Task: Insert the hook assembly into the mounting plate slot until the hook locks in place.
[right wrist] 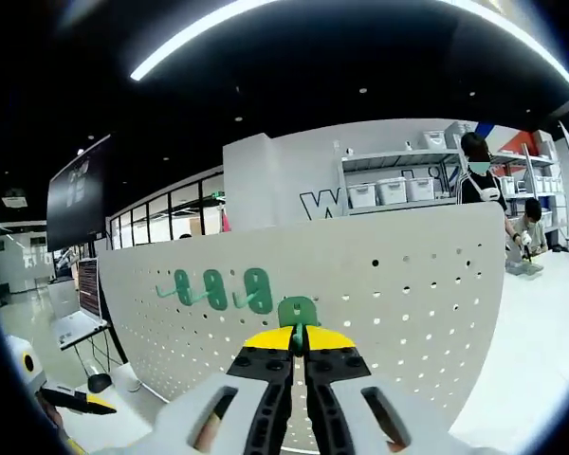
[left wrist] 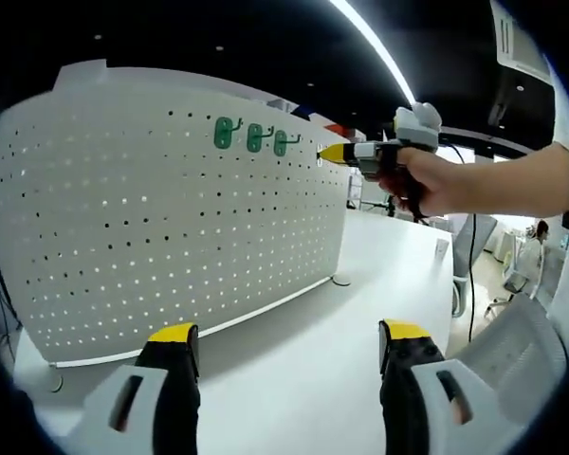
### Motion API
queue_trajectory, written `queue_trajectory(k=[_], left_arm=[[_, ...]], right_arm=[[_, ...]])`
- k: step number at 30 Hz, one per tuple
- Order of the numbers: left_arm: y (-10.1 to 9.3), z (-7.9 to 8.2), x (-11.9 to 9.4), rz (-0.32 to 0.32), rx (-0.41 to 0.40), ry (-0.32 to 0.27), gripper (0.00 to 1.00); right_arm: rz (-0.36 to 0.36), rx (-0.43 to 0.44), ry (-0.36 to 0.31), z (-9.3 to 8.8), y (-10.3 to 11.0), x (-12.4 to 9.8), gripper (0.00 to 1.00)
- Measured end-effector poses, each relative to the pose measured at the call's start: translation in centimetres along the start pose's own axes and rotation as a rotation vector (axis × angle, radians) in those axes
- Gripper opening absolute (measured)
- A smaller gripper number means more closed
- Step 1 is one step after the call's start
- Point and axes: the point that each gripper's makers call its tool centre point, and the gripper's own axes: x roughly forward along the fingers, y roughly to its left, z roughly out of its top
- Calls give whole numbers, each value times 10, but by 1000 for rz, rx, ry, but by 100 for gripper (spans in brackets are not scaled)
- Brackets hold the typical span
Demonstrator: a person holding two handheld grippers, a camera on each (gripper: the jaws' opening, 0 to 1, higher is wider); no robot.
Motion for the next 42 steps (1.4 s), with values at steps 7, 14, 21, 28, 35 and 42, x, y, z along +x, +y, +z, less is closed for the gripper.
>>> queue_trajectory(k=[7,14,21,28,35,42], left_arm=[[5,-3,-7,25,-5,-3,79],[9,-2,-12,46,-1,-18,78],[12,-2,-14,56,-6,-20,78],[16,-1,-14,63,-10,-19,78],[15,-3,-14,61,-8,-13,78],[17,-5,-15,64,-7,-3,78]], right_arm=[[3,-20,-34,10,-2,10,0],[-10,-23,-53,16,-7,19,0],[-16,-35,-60,19,-9,27,0],[-15,-49,-66,20,-9,32,0],[-24,-52,-59,17,-10,35,0],[-41,-49,-70,16,-12,37,0]])
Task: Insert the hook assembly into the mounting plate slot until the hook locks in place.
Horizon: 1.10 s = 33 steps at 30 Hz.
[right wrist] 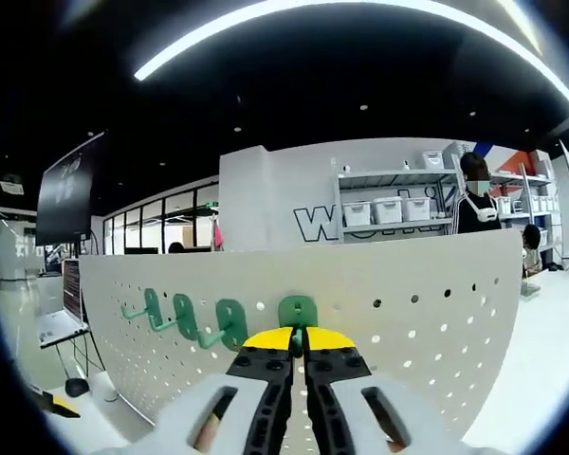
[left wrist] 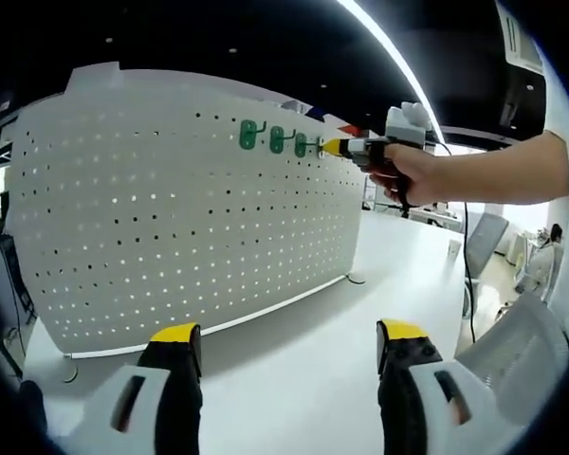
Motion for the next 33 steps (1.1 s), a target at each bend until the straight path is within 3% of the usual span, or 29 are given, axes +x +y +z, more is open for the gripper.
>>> queue_trajectory(k=[20,33], left_arm=[[3,0,-4,11,-4,0,77],[3,1,-3,12,-2,-3,77]], right_arm=[[-162,-27,-25,-3,0,4,1],[-156,-24,-31,-4,-1,3,1]])
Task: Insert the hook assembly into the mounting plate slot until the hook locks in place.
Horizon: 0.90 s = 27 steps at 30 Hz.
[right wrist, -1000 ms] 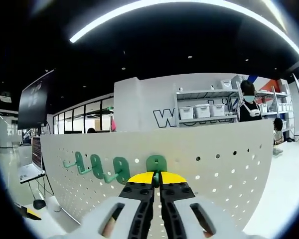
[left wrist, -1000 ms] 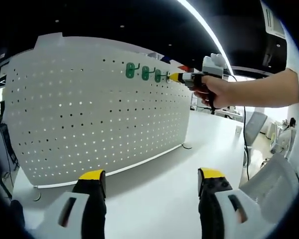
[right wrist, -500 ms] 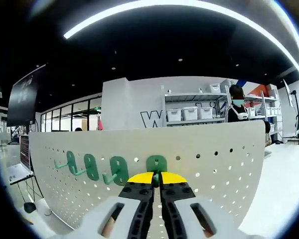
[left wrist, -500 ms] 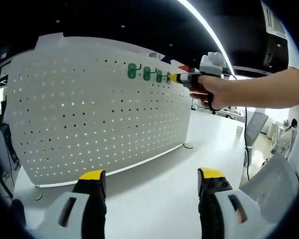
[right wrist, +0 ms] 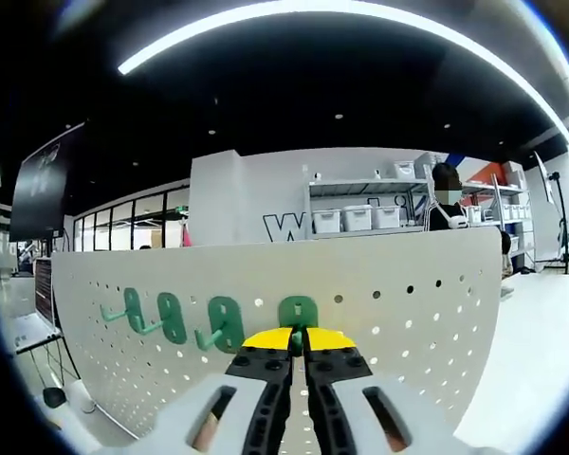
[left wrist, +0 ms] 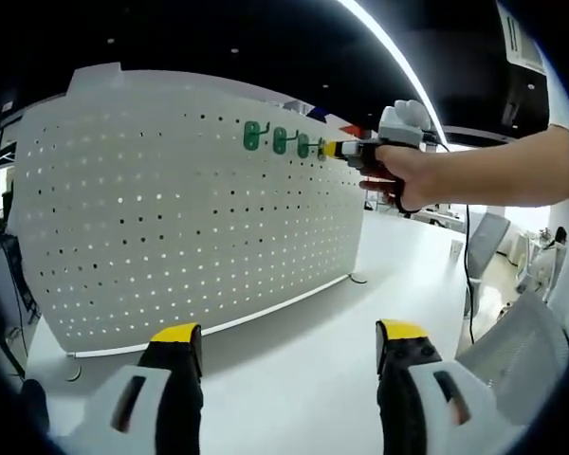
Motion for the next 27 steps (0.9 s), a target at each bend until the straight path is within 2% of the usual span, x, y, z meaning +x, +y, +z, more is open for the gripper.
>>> queue_trajectory(k=[9,13,16,20,27], left_arm=[[0,1,0,-1,-1,-4,77],[0,1,0,-1,-1,-6,77],[0,3,0,-3,1,-10,77],[-1,5,0,-5,5,-13,77],[0,8,-1,-3,13,-20,77]], right_arm=[[15,9,-2,0,0,-2,2],[33,20,6,-4,2,-6,14],[76,-30,20,-11,10,-13,19],[92,-43,26,-17,12,-20,33],[155,-9,28,-24,19,-31,50]])
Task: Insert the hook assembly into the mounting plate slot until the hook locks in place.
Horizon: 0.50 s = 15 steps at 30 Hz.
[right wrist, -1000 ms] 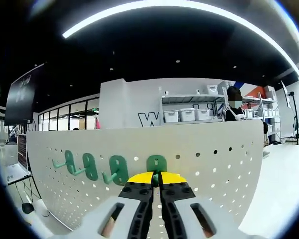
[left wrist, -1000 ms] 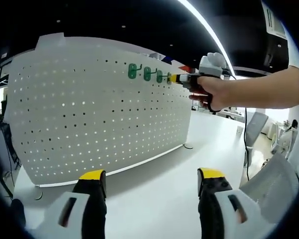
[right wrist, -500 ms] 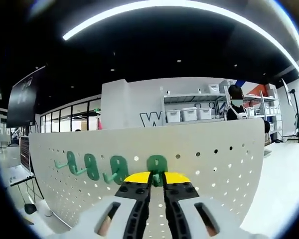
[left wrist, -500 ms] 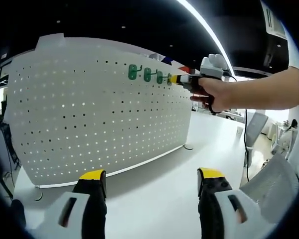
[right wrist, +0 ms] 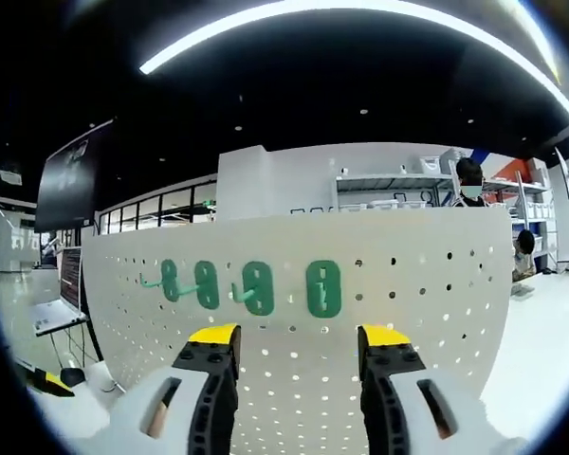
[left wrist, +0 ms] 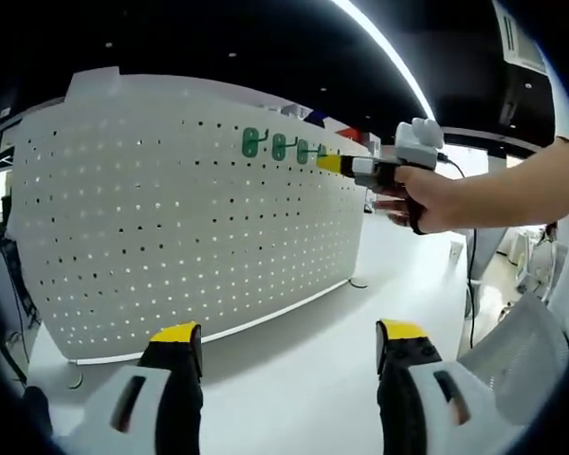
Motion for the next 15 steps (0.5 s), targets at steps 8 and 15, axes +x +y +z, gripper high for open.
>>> queue_trajectory(k=[8,15], left_arm=[[0,1,0,-1,4,-1,77],[2,5,1,2,10,-8,77]], right_arm=[[8,13,7,-3,-3,-3,51],[48,-3,-5,-6,-1,-20,55]])
